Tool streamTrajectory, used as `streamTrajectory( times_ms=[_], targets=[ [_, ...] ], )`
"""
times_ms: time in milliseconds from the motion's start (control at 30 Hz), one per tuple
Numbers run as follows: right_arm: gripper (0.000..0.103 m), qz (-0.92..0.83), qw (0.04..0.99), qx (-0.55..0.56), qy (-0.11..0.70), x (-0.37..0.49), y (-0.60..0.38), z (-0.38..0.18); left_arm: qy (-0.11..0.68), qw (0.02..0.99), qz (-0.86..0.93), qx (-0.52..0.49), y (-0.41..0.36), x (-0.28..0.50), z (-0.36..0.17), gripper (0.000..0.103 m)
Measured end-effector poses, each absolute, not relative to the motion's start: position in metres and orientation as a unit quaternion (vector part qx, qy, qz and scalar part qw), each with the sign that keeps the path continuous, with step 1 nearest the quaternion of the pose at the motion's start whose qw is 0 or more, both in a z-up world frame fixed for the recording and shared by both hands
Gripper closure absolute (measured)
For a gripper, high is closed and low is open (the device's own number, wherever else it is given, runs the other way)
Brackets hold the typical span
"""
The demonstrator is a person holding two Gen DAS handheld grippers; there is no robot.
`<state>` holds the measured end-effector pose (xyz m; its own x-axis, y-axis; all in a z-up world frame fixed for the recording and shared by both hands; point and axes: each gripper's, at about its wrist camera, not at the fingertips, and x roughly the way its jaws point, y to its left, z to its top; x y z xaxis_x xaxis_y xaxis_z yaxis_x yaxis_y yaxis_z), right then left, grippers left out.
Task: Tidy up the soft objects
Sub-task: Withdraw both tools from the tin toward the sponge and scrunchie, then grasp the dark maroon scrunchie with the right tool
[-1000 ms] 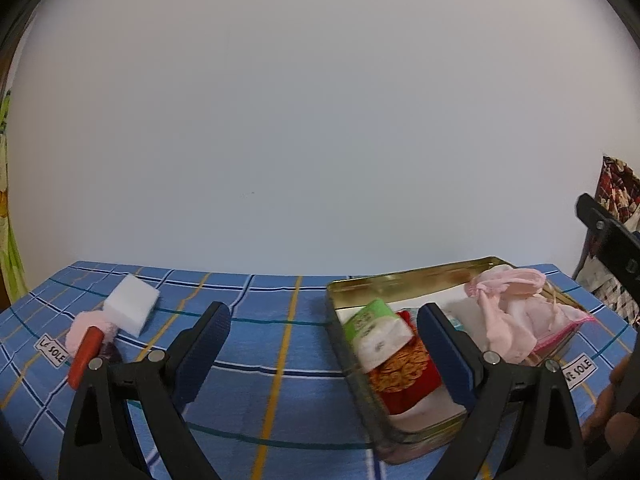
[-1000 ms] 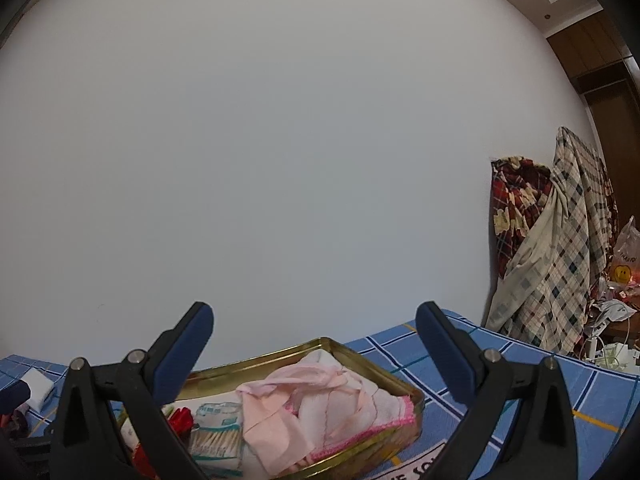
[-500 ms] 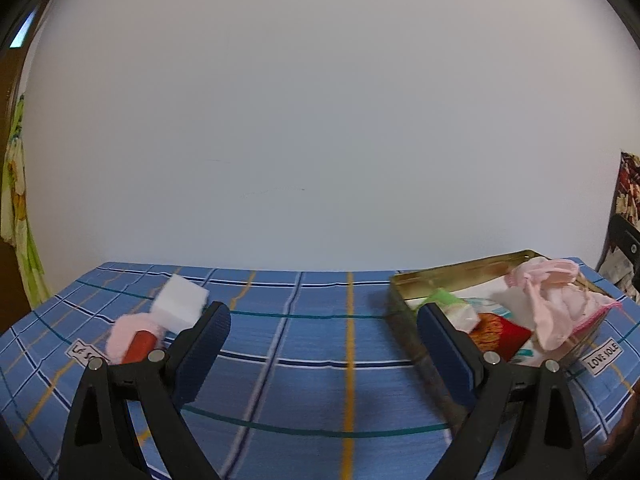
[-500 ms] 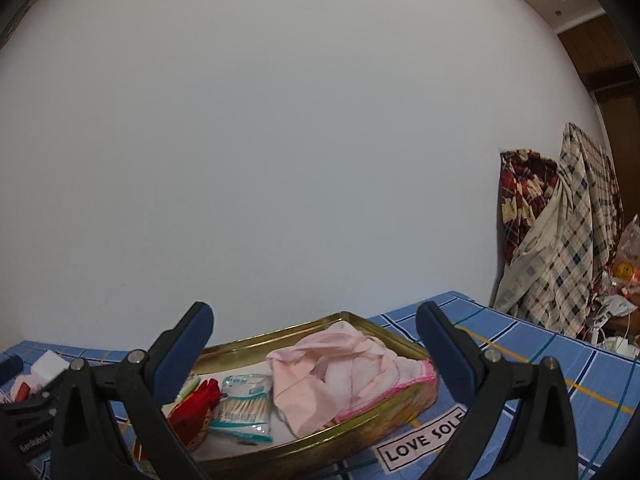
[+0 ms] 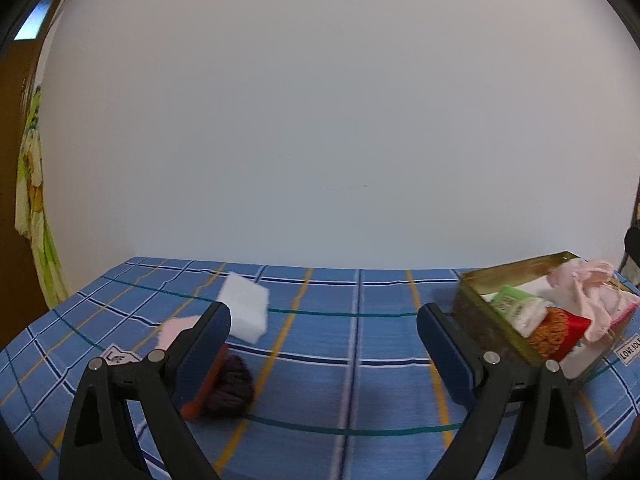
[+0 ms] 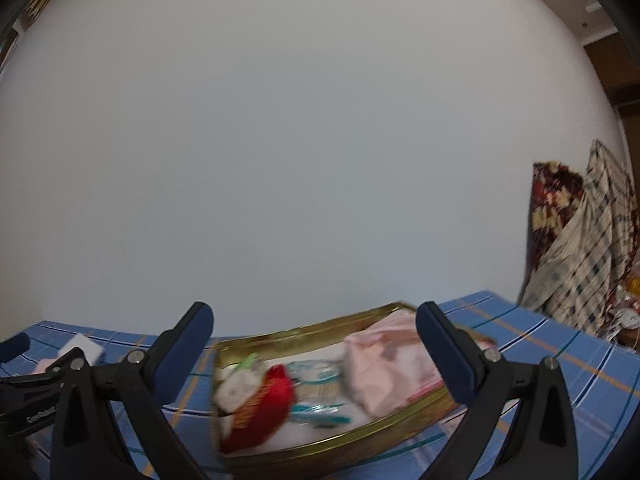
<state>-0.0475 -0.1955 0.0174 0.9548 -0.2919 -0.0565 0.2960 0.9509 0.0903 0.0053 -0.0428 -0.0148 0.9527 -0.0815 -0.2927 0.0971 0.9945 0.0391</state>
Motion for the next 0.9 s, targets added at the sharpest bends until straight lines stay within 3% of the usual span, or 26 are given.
streamTrajectory(
  times_ms=[900],
  targets=[
    [0.0,0.005,0.989,0.023,0.145,0.024,-0.049,-0.003,0.194,0.98,0.027,0.019,0.079,0.035,-0.019,0.007]
  ],
)
